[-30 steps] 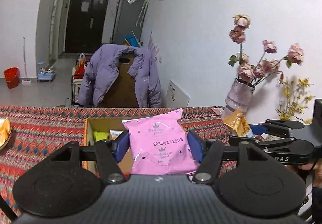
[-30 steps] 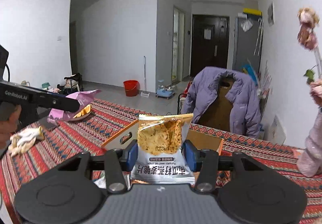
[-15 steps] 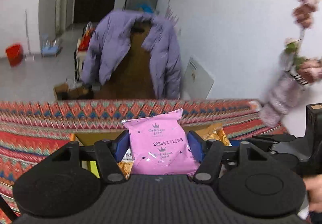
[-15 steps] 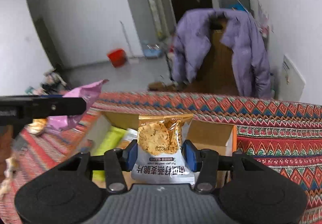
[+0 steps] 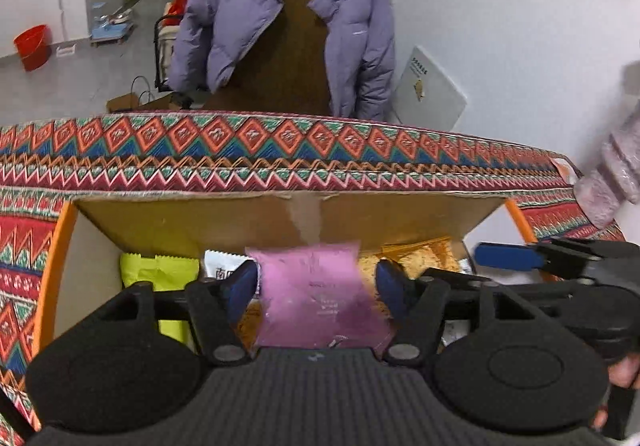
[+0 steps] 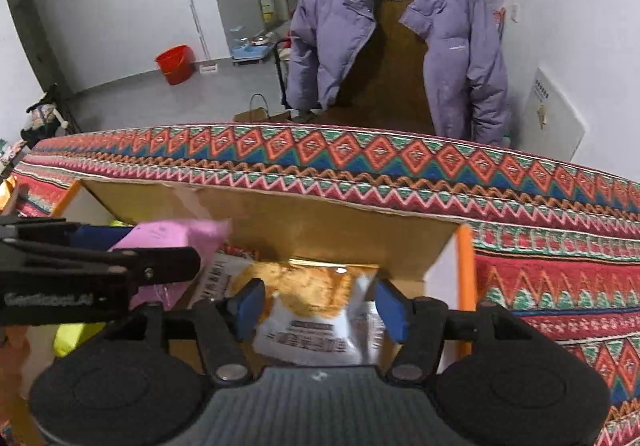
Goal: Organize snacks
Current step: 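Carry both packets into the cardboard box and open both grippers, then move both tools back toward the remaining snack pile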
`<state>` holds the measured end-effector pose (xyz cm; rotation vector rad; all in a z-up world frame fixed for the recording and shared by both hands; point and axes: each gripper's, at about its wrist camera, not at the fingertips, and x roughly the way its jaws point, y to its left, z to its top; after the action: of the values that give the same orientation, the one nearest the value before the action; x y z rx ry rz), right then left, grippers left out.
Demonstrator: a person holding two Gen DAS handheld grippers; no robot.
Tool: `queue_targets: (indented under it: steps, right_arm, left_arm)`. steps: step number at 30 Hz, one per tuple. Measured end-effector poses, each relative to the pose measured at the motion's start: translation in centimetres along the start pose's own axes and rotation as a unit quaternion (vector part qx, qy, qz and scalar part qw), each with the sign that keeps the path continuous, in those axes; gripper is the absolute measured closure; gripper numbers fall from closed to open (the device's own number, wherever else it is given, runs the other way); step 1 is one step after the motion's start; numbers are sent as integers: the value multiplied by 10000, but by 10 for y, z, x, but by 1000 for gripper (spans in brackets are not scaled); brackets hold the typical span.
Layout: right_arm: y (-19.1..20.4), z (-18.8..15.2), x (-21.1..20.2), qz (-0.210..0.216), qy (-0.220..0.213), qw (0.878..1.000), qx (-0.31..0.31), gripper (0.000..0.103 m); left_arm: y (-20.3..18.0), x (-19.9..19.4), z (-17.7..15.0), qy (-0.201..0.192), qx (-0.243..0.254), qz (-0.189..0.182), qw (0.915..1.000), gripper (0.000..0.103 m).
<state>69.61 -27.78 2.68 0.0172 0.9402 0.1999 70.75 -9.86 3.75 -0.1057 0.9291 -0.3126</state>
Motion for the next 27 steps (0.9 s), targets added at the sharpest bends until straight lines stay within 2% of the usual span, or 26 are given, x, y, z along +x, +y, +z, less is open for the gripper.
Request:
queue_targets:
  steps: [2,8,12,15,27]
  right_arm:
    - [-3,-4,-8,24,-21,10000,45,33]
    - [-8,-4,-49,87,-200,9998,20,30]
    - [1,1,-87,91,-421,9990,-108,28]
    - [13,1,-120,154,-617,9979,-153,21]
    - [60,-37,-261,233,-1258,9898,-627,13]
  left_arm:
    - [1,-2,-1,6,24,-17,10000,28]
    - [-6,-41,0,-200,412,-45,9989,28]
    - [-15,-90,-3,-453,662,-73,9968,23]
    - [-24,-128,-13,-633,833,-24,9945,21]
    - [-45,-276,-74,-1366,1195,25,9834,3]
